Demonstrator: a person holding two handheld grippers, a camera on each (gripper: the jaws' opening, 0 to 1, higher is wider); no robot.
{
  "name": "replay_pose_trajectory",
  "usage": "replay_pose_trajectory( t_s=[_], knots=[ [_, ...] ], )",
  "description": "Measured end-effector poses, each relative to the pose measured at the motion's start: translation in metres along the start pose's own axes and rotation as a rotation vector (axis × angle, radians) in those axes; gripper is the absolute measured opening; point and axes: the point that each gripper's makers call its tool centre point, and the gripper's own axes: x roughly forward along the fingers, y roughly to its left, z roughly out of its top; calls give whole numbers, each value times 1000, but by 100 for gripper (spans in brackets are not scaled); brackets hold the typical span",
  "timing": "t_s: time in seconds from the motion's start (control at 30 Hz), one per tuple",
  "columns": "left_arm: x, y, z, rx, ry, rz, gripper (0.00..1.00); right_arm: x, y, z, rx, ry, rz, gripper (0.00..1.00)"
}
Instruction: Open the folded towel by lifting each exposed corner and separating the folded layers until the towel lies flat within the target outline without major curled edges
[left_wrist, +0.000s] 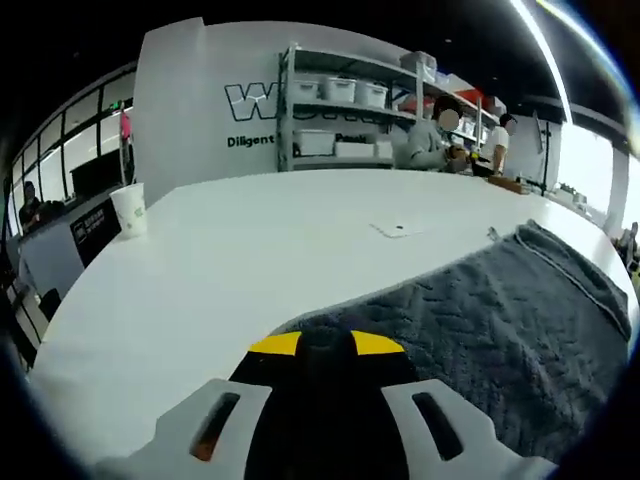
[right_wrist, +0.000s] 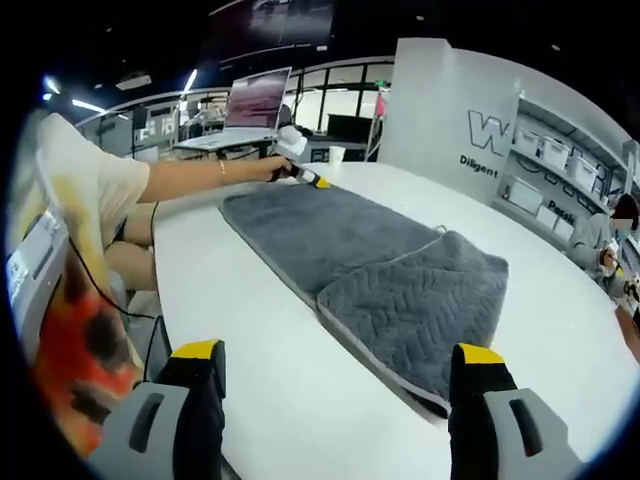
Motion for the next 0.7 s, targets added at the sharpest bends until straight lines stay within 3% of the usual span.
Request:
replay_pose_trajectory(
  t_s=[0.1, 0.17, 0.27, 0.37, 0.57, 0.7],
  knots=[
    [-12, -7, 8, -23, -36, -31, 29, -2, 0, -1, 0, 0, -3, 93],
    [-26, -15, 15, -53, -75, -70, 29, -2, 1, -1, 0, -2, -3, 93],
    [-58, -31, 22, -117, -127, -140, 34, -3, 3, 0, 1, -10, 0, 93],
    [-86, -37, 20, -132, -166, -143, 38, -4, 4, 0, -7, -11, 2, 93],
    [-137, -62, -4, -121, -186, -166, 37, 0, 9, 3, -12, -23, 18, 93],
    [-153, -72, -33, -39, -119, -145, 36, 1, 16, 8, -23, -35, 37, 93]
  ],
)
